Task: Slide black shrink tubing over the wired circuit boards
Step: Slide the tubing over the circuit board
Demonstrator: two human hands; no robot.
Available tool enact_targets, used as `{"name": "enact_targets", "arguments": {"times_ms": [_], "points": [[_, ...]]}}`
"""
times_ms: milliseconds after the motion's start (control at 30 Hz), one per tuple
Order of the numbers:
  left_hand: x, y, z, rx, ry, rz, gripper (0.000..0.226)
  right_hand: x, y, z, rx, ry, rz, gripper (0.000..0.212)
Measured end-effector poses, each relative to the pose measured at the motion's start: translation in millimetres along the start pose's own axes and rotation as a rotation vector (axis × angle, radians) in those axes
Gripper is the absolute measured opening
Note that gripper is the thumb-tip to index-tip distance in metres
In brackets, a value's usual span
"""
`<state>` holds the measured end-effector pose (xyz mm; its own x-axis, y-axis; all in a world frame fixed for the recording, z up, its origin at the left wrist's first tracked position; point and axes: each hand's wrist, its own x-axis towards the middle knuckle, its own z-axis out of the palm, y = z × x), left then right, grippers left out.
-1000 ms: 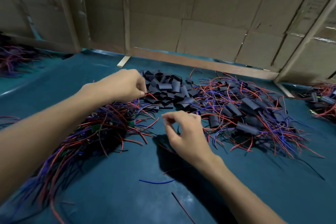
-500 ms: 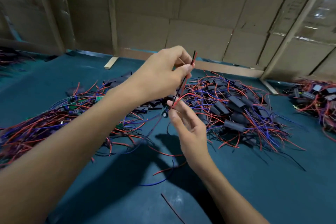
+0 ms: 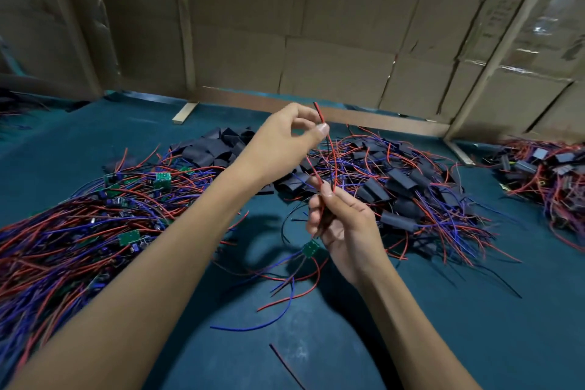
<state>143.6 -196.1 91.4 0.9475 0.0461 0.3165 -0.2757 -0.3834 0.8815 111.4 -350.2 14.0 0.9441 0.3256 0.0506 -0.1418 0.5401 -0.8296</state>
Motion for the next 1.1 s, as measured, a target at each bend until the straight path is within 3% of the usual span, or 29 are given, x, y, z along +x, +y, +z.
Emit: {"name": "enact_targets", "arguments": {"times_ms": [67,133,233,267,333,400,533,700,833,967,1100], "points": [[-5.7,-10.1,0.2,0.263,-0.063,-0.119,0.072,1.2,0.7,-1.7,0.028,0.025,0.008,0.016],[-16.8,-16.5,2.4,0.228,-0.223,-0.294,0.091,1.9,2.9,-3.0,0.033,0.035,-0.021,0.016],[-31.9,-28.2,2.7,-0.291,-0.459,-0.484,0.071,2.7,9.9,-3.3,-0.018,0.030,-0.087,0.022],[-36.1,-31.1,1.6,-0.349,-0.518,-0.505,0.069,3.8,12.4,-4.0,-0.109,0.064,-0.125,0.024],[-42.7,-36.9,1.6,-0.247,-0.604,-0.533,0.066,6.2,15.3,-4.7,-0.349,0.186,-0.243,0.030],[-42.3,-41.4,0.9,0.018,-0.573,-0.524,0.058,6.5,15.1,-6.2,-0.498,0.296,-0.384,0.030],[-24.0,-58.3,-20.7,0.682,-0.332,-0.356,0.051,8.0,7.2,-21.2,-0.823,0.457,-0.719,0.023],[-2.9,-73.0,-9.6,0.684,-0.167,-0.176,0.042,4.6,-2.1,-14.1,-0.489,0.409,-0.698,0.022],[5.6,-82.3,28.0,0.702,-0.125,-0.175,0.051,2.4,-9.4,-17.7,-0.288,0.332,-0.665,0.025],[9.6,-85.1,44.3,0.602,-0.045,-0.189,0.044,2.6,-8.1,-22.4,-0.422,0.371,-0.696,0.027],[15.8,-88.2,43.3,0.610,-0.121,-0.157,0.043,6.5,0.5,-26.7,-0.574,0.479,-0.712,0.029]]}}
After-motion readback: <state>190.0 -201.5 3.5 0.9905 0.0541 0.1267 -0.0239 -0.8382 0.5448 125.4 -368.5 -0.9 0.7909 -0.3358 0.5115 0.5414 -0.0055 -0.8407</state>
